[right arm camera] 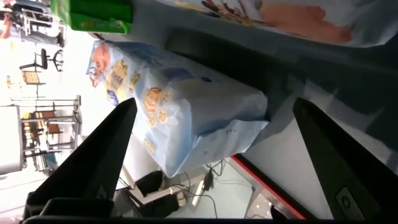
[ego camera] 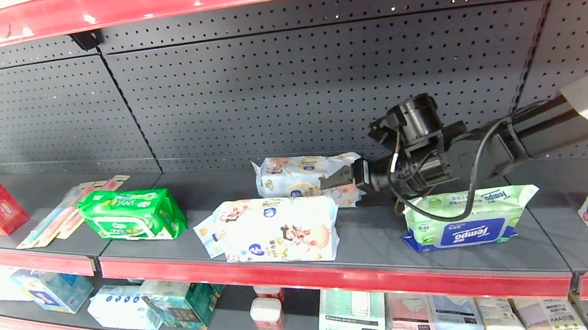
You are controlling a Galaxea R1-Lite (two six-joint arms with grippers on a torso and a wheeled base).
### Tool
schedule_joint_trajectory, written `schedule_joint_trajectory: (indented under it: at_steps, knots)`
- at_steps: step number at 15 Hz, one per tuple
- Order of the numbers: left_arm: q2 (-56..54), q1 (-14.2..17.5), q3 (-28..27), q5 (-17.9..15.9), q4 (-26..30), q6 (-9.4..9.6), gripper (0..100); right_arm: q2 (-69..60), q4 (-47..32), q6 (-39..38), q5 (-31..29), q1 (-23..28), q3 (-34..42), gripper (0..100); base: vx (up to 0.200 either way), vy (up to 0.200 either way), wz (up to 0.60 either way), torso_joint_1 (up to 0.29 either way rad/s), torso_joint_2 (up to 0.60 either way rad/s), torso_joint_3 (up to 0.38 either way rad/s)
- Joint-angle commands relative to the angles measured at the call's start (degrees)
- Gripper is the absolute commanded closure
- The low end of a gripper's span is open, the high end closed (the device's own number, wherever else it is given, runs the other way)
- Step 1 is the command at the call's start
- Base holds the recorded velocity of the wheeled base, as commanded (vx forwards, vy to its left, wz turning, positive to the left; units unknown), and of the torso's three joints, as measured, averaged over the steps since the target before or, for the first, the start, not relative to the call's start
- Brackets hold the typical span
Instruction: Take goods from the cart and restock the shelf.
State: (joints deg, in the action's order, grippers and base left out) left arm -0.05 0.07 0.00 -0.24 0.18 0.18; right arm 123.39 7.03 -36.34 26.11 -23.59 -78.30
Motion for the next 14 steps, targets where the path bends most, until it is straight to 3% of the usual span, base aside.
schedule_joint_trajectory:
  at_steps: [1,14]
  knots:
    - [0.0,0.0,0.0,0.0,0.0,-0.01,0,1.9,0.0,0.2,0.0,-0.1,-0.4,0,0.000,0.000,0.00,0.000,0.00,0.000]
    - [0.0,0.0,0.0,0.0,0.0,-0.01,0,2.8,-0.1,0.2,0.0,0.1,-1.3,0,0.000,0.000,0.00,0.000,0.00,0.000]
